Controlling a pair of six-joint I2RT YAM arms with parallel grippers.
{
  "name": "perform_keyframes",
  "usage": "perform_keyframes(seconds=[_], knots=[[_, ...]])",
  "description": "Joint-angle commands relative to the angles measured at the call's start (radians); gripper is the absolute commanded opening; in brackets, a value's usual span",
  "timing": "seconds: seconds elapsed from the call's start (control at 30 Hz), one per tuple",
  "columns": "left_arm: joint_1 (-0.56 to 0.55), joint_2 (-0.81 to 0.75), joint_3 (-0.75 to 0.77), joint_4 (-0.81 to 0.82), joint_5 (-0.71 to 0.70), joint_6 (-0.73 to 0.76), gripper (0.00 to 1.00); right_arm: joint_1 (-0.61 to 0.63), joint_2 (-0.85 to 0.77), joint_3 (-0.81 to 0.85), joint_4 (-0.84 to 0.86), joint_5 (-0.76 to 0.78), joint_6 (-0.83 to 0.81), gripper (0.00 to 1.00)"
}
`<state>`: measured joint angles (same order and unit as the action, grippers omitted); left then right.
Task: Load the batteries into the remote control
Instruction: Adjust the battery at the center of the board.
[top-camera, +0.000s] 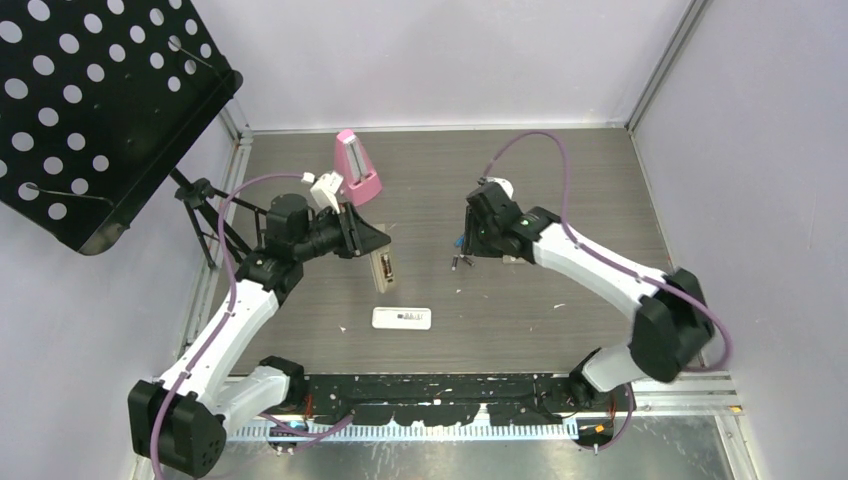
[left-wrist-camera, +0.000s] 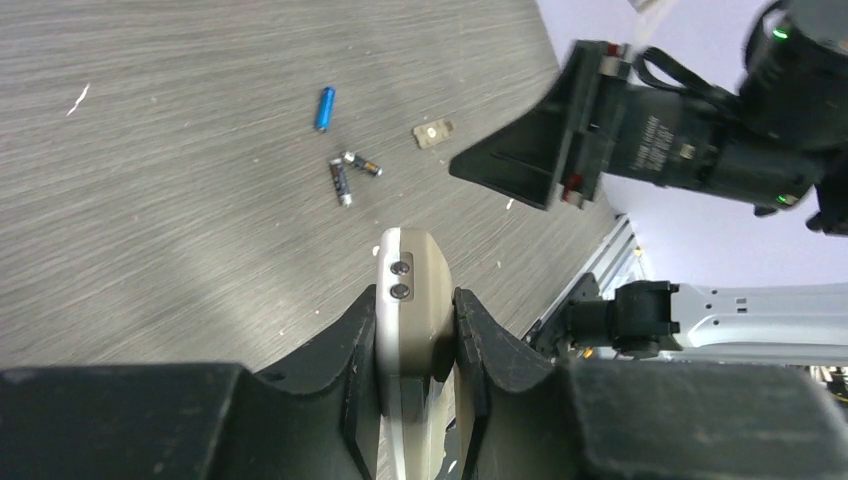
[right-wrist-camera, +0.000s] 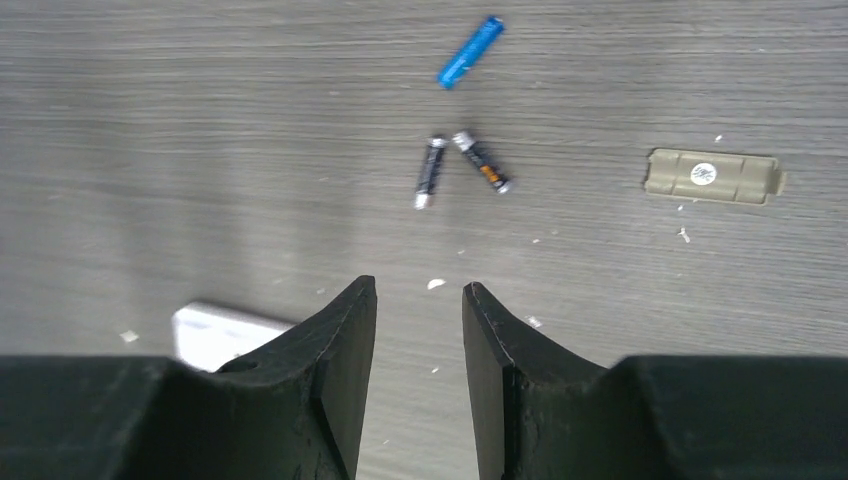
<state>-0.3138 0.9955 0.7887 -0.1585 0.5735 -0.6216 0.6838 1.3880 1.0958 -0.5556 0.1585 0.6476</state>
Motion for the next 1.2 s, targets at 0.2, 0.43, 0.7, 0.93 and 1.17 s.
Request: perform_keyframes(seconds=[0.2, 0.43, 0.7, 0.93, 1.17], knots=[[0.002, -0.048, -0.013, -0.086, -0.011, 0.074, 0.0, -0.013, 0.416, 0.299, -0.067, 0.255, 0.057, 0.58], [0.002, -0.077, -0.042, -0.087, -0.008, 0.079, 0.0, -0.022, 0.636, 0.451, -0.113, 0.37, 0.198, 0.59], [0.002, -0.073, -0.046, -0.093, -0.013, 0.089, 0.0, -0.025, 0.702, 0.471, -0.115, 0.395, 0.253, 0.41], [0.002, -0.069, -0.048, -0.098, -0.021, 0.097, 0.0, -0.031, 0.706, 0.447, -0.104, 0.341, 0.274, 0.22], [0.002, -0.055, -0.049, -0.09, -0.022, 0.088, 0.0, -0.039, 0.671, 0.379, 0.041, 0.285, 0.188, 0.08]])
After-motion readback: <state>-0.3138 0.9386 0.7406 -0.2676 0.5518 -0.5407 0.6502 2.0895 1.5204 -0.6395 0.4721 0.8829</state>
